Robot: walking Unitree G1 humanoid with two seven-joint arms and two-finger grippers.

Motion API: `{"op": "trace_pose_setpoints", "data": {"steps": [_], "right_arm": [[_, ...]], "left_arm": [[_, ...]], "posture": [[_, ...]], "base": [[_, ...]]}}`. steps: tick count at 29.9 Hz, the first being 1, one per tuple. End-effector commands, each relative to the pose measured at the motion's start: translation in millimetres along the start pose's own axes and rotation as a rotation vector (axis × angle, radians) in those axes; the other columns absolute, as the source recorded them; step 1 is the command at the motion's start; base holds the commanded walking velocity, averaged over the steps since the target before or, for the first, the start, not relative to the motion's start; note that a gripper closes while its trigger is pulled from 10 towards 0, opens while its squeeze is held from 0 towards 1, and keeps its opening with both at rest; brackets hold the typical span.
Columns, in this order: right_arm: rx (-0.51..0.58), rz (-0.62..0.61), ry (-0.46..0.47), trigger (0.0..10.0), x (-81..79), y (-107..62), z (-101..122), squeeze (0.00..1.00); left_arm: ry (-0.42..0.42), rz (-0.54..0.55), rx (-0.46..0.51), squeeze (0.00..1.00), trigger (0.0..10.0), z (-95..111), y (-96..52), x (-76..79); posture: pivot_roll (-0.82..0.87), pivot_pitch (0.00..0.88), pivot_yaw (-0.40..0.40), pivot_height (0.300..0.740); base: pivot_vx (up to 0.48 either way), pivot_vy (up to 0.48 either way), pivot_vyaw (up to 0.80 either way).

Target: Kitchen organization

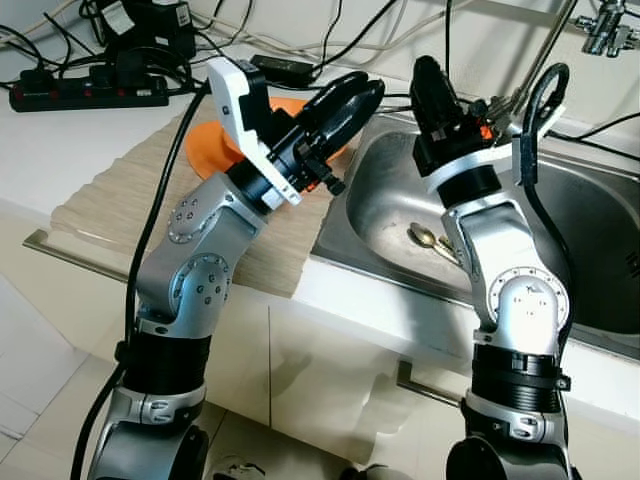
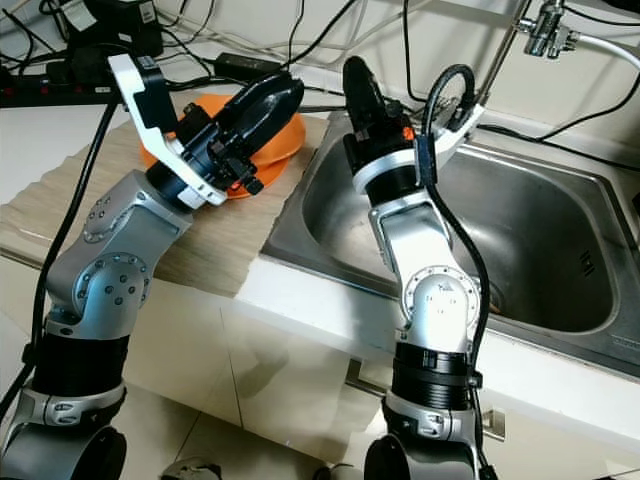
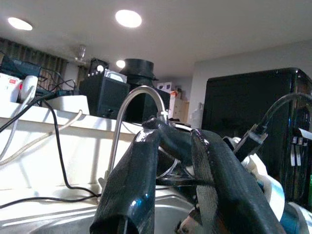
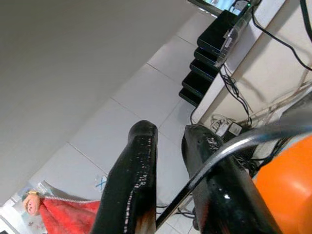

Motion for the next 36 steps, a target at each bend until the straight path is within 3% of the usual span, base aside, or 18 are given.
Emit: {"op": "trace_pose_setpoints", "data": {"steps": [1, 11, 12, 13, 19, 26, 30, 32, 33, 34, 35, 36], "right_arm": [[-0.005, -0.008, 0.036, 0.0, -1.4, 5.0, -7, 0.0], [-0.002, -0.011, 0.034, 0.0, -0.1, 6.0, -6, 0.0], [-0.001, -0.013, 0.032, 0.0, 0.2, 5.9, -6, 0.0], [-0.001, -0.014, 0.031, 0.0, 0.5, 5.8, -5, 0.0], [0.016, -0.032, 0.0, 0.0, 5.9, 5.9, 2, 0.0], [0.056, -0.073, -0.099, 0.0, 19.3, 8.6, 21, 0.0], [0.053, -0.126, -0.514, 0.0, 35.7, 20.7, 56, 0.0], [0.026, -0.15, -0.646, 0.0, 41.9, 26.2, 64, 0.0], [0.001, -0.176, -0.729, 0.0, 48.3, 29.6, 69, 0.0], [0.001, -0.176, -0.729, 0.0, 48.3, 29.6, 69, 0.0], [-0.112, -0.275, -1.017, 10.0, 71.5, 36.6, 77, 0.0], [-0.151, -0.297, -1.101, 10.0, 78.0, 37.2, 80, 0.0]], "left_arm": [[0.026, -0.027, 0.012, 0.0, 0.0, 3, 4.3, 5.4], [0.065, 0.005, 0.009, 0.0, 0.0, 3, 4.8, 2.4], [0.078, 0.021, 0.005, 0.18, 10.0, 2, 4.7, 0.5], [0.085, 0.031, 0.003, 1.0, 10.0, 2, 4.7, -0.8], [0.094, 0.037, -0.004, 1.0, 10.0, 3, 0.9, -3.7], [0.127, 0.075, 0.013, 1.0, 10.0, 11, -2.3, -9.8], [0.253, 0.14, -0.043, 1.0, 10.0, 17, -11.8, -22.8], [0.293, 0.151, -0.086, 0.98, 10.0, 17, -16.6, -26.3], [0.315, 0.147, -0.124, 0.09, 10.0, 16, -20.0, -27.3], [0.315, 0.147, -0.124, 0.09, 10.0, 16, -20.0, -27.3], [0.376, 0.137, -0.217, 0.0, 10.0, 13, -30.2, -28.8], [0.393, 0.131, -0.24, 0.0, 10.0, 12, -33.1, -28.7]], "posture": [[0.01, 0.001, -0.058, 0.74], [0.01, 0.002, -0.058, 0.74], [0.01, 0.002, -0.058, 0.74], [0.01, 0.002, -0.058, 0.74], [0.01, 0.004, -0.056, 0.74], [0.02, 0.011, -0.056, 0.74], [0.03, 0.026, -0.059, 0.74], [0.04, 0.032, -0.06, 0.74], [0.04, 0.034, -0.06, 0.74], [0.04, 0.034, -0.06, 0.74], [0.05, 0.045, -0.064, 0.74], [0.05, 0.045, -0.064, 0.74]], "base": [[0.0, 0.0, 0.0], [0.0, 0.0, 0.0], [0.0, 0.0, 0.0], [0.0, 0.0, 0.0], [0.0, 0.0, 0.0], [0.0, 0.0, 0.0], [0.0, 0.0, 0.0], [0.0, 0.0, 0.0], [0.0, 0.0, 0.0], [0.0, 0.0, 0.0], [0.0, 0.0, 0.0], [0.0, 0.0, 0.0]]}}
Point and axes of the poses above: a point about 5 cm out from each wrist's last joint towards the gripper, its own y axis pointing out of the wrist towards the gripper, its own z axis along the axis of the wrist's last joint, x = y × z, the point moved 2 cm from there along y, pointing out of the wrist towards the gripper, and after that the axes turned 10 degrees about -y, right-handed, at the moved point
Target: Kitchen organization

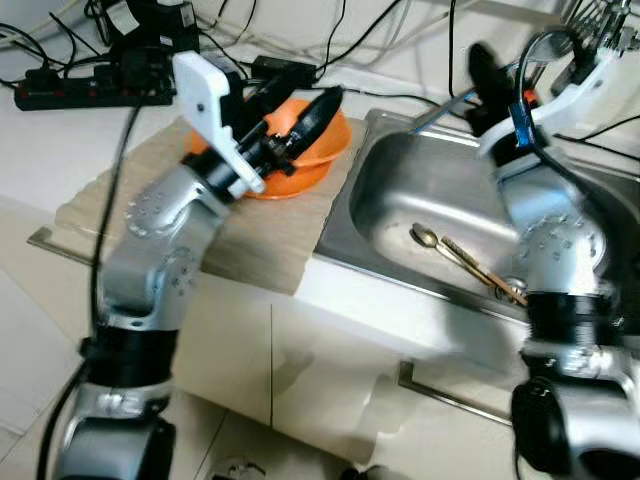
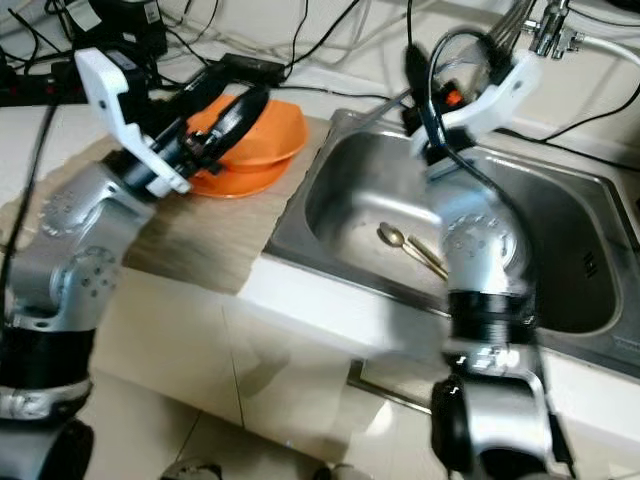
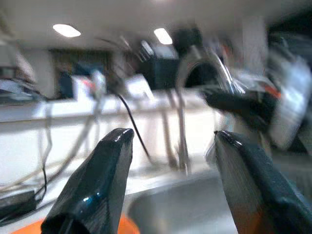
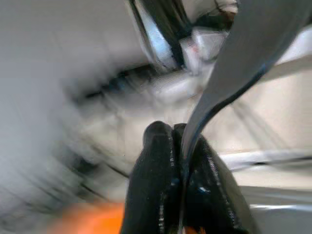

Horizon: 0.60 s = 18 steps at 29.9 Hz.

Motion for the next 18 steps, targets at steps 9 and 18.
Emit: {"op": "trace_pose_setpoints", "data": {"steps": [9, 18], "right_arm": [[-0.466, 0.096, -0.79, 10.0, 45.0, -16.9, -86, 0.0], [-0.671, 0.205, -0.839, 10.0, 46.4, -47.7, -138, 0.0]], "left_arm": [[0.103, -0.098, -0.305, 0.0, 10.0, -26, -32.3, 5.9], [0.085, -0.119, -0.343, 0.0, 10.0, -28, -36.5, 15.3]], "posture": [[0.09, 0.076, -0.067, 0.74], [0.12, 0.106, -0.063, 0.74]], "base": [[0.0, 0.0, 0.0], [0.0, 0.0, 0.0]]}}
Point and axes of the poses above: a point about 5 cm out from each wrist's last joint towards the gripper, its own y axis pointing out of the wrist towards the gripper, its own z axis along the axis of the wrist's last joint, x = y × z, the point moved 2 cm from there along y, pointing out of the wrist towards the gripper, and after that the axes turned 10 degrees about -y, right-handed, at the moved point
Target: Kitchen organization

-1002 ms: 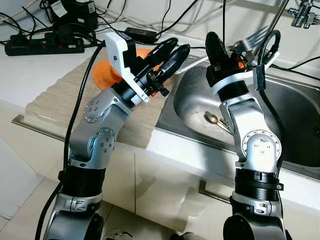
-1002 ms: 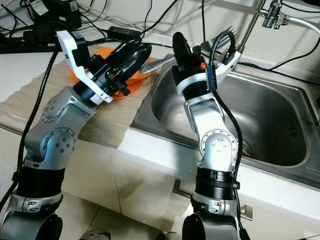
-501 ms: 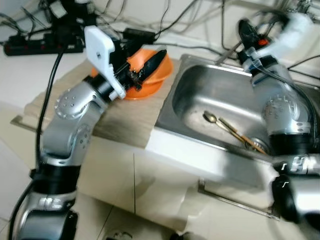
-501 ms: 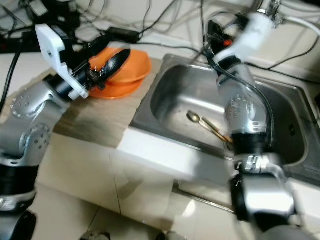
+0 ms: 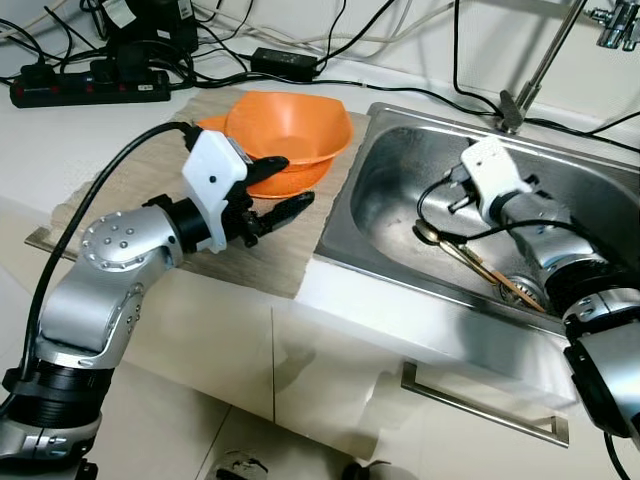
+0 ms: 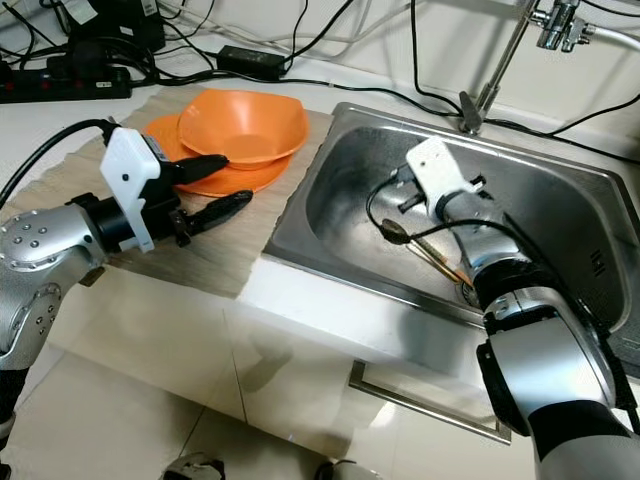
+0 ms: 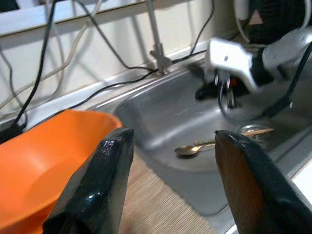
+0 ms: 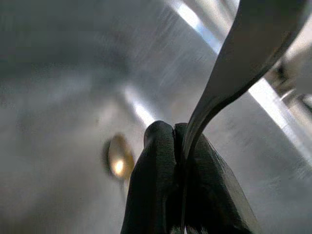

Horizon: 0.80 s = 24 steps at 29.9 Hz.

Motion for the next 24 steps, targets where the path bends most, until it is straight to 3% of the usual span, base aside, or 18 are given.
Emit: {"op": "trace_pose_setpoints", "data": {"steps": [1, 8, 9, 10, 11, 12, 13, 15, 16, 19, 22, 23, 24], "right_arm": [[-0.02, 0.023, -0.013, 10.0, -4.6, -0.6, -7, 0.0], [-0.077, 0.07, 0.008, 10.0, -25.2, 0.0, -22, 0.03], [-0.079, 0.075, 0.009, 10.0, -26.8, -0.1, -23, 0.39], [-0.082, 0.076, 0.012, 10.0, -29.6, 0.1, -24, 0.47], [-0.082, 0.076, 0.012, 10.0, -29.6, 0.1, -24, 0.47], [-0.082, 0.083, 0.014, 10.0, -31.6, 0.2, -25, 0.64], [-0.08, 0.089, 0.014, 10.0, -33.3, 0.3, -25, 0.74], [-0.079, 0.094, 0.013, 10.0, -35.2, 0.5, -25, 0.77], [-0.081, 0.095, 0.012, 10.0, -36.0, 0.5, -25, 0.84], [-0.082, 0.095, 0.015, 10.0, -36.3, 0.5, -25, 0.85], [-0.078, 0.092, 0.027, 10.0, -34.9, 0.5, -25, 0.93], [-0.074, 0.086, 0.034, 10.0, -33.0, 0.4, -24, 1.0], [-0.071, 0.083, 0.039, 10.0, -31.7, 0.2, -24, 1.0]], "left_arm": [[0.006, -0.025, -0.011, 0.0, 10.0, 1, -0.7, 4.9], [0.005, -0.016, -0.032, 0.0, 10.0, -1, -3.9, 8.0], [0.006, -0.013, -0.033, 0.0, 10.0, -1, -4.1, 7.9], [0.002, -0.005, -0.033, 0.0, 10.0, -1, -5.0, 7.7], [0.002, -0.005, -0.033, 0.0, 10.0, -1, -5.0, 7.7], [0.002, -0.003, -0.033, 0.0, 10.0, -1, -5.3, 7.5], [0.002, -0.001, -0.035, 0.0, 10.0, -1, -5.7, 7.3], [0.001, 0.006, -0.037, 0.0, 10.0, -1, -6.0, 6.0], [0.002, 0.012, -0.038, 0.0, 10.0, -2, -6.1, 4.6], [0.002, 0.025, -0.04, 0.0, 10.0, -2, -6.0, 1.7], [-0.002, 0.046, -0.032, 0.0, 10.0, -2, -5.6, -3.3], [-0.009, 0.07, -0.022, 0.0, 10.0, 0, -5.7, -8.4], [-0.011, 0.081, -0.017, 0.0, 10.0, 1, -5.8, -11.0]], "posture": [[0.13, 0.108, -0.063, 0.74], [0.15, 0.118, -0.076, 0.74], [0.15, 0.118, -0.077, 0.74], [0.15, 0.119, -0.079, 0.74], [0.15, 0.119, -0.079, 0.74], [0.15, 0.118, -0.079, 0.74], [0.15, 0.118, -0.08, 0.74], [0.15, 0.119, -0.08, 0.74], [0.15, 0.118, -0.079, 0.74], [0.15, 0.116, -0.076, 0.74], [0.14, 0.109, -0.073, 0.74], [0.14, 0.105, -0.071, 0.74], [0.14, 0.1, -0.07, 0.74]], "base": [[0.0, 0.0, 0.0], [0.0, 0.0, 0.0], [0.0, 0.0, 0.0], [0.0, 0.0, 0.0], [0.0, 0.0, 0.0], [0.0, 0.0, 0.0], [0.0, 0.0, 0.0], [0.0, 0.0, 0.0], [0.0, 0.0, 0.0], [0.0, 0.0, 0.0], [0.0, 0.0, 0.0], [0.0, 0.0, 0.0], [0.0, 0.0, 0.0]]}}
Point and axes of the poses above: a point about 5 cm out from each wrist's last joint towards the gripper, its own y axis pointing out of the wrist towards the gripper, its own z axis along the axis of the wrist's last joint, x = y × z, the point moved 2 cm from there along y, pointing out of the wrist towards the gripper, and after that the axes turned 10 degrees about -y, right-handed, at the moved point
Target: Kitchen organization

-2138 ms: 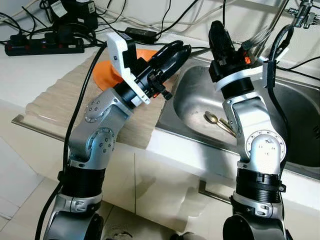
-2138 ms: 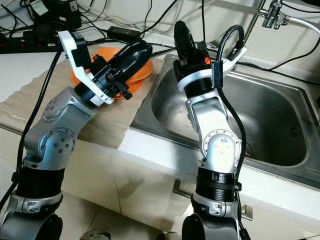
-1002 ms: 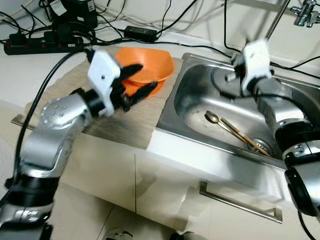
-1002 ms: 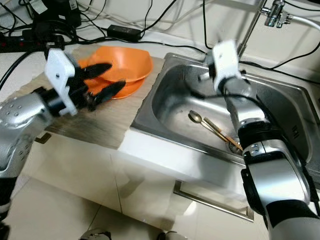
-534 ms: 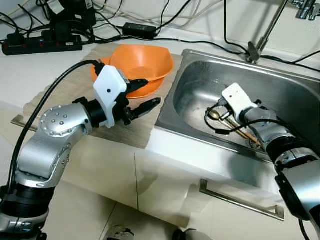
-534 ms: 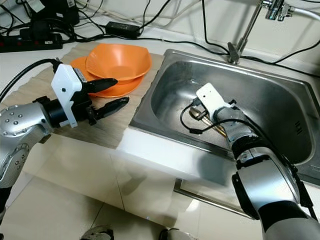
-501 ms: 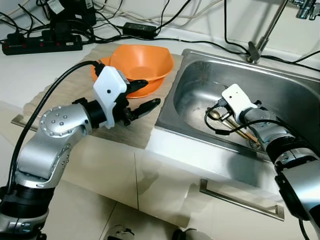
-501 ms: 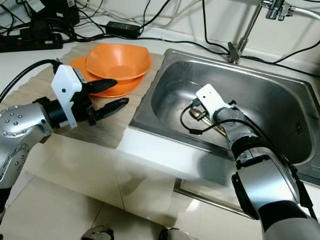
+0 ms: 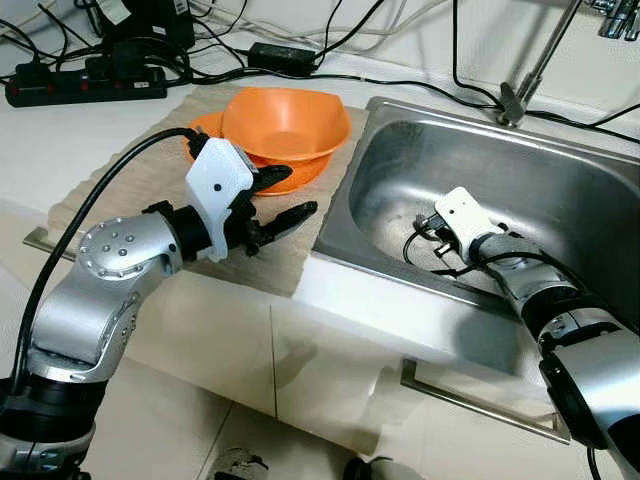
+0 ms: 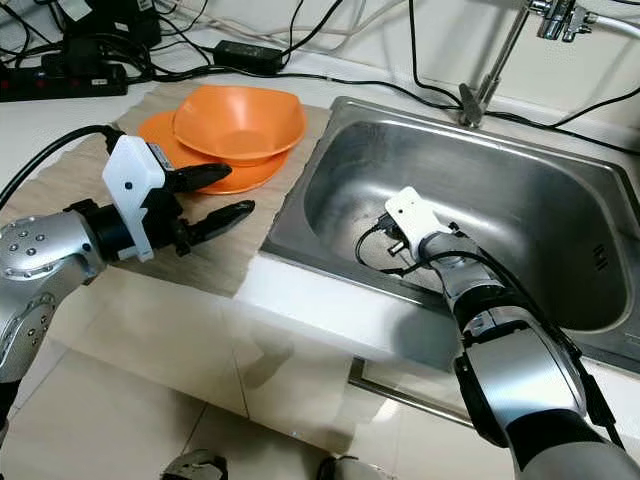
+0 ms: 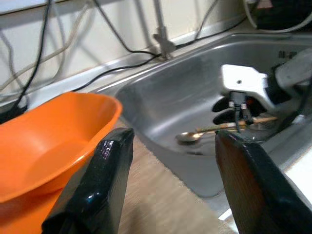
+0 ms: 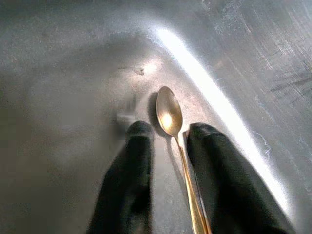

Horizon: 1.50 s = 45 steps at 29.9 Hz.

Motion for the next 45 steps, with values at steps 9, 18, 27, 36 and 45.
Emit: {"op": "trace_pose_setpoints", "data": {"steps": [9, 18, 27, 36, 45], "right_arm": [[0.15, -0.136, 0.14, 10.0, 37.2, -7.4, 22, 1.0], [0.525, -0.087, 0.312, 10.0, 55.1, -23.1, 77, 1.0], [0.722, 0.169, 0.251, 10.0, 16.6, -53.7, 108, 0.93], [0.735, 0.121, 0.27, 10.0, 15.4, -81.0, 102, 0.0], [0.695, 0.143, 0.277, 10.0, -0.8, -101.3, 98, 0.0]], "left_arm": [[-0.043, 0.317, 0.119, 0.0, 10.0, 24, -4.8, -57.9], [-0.339, 0.44, 0.161, 1.0, 10.0, 29, -4.5, -106.8], [-0.505, 0.478, 0.088, 1.0, 10.0, 27, 4.9, -143.0], [-0.708, 0.405, 0.051, 1.0, 10.0, 25, 12.1, -148.5], [-0.704, 0.338, -0.084, 0.0, 10.0, 6, 33.9, -134.1]], "posture": [[0.1, 0.058, -0.065, 0.74], [0.06, 0.026, -0.078, 0.74], [0.03, 0.012, -0.071, 0.74], [0.02, 0.014, -0.059, 0.74], [0.01, 0.016, -0.038, 0.74]], "base": [[0.0, 0.0, 0.0], [0.0, 0.0, 0.0], [0.0, 0.0, 0.0], [0.0, 0.0, 0.0], [0.0, 0.0, 0.0]]}}
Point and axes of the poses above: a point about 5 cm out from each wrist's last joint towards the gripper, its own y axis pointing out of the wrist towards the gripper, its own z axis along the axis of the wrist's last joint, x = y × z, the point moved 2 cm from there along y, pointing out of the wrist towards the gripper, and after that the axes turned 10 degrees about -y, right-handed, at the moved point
